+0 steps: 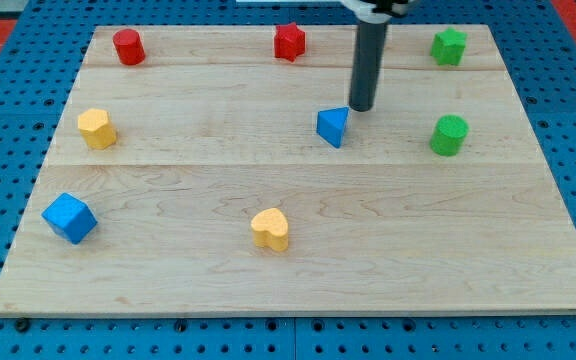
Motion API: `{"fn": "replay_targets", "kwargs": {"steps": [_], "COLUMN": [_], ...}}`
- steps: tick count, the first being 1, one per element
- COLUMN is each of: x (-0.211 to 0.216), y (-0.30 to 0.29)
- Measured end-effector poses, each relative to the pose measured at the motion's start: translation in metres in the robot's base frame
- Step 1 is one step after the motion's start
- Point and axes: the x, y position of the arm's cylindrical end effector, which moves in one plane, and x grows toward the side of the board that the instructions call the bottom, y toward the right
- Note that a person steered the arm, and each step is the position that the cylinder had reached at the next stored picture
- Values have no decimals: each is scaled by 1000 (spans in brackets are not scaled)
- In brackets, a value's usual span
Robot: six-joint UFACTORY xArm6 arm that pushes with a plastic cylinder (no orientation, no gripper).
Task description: Push the blue triangle diagonally bottom left to the red star
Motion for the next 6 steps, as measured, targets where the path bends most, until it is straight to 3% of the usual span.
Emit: {"fn": "replay_targets", "kwargs": {"steps": [1, 2, 3, 4, 5, 6], "x": [42, -1, -87, -94, -10, 28], "y": [1, -85, -171, -144, -81, -109]}}
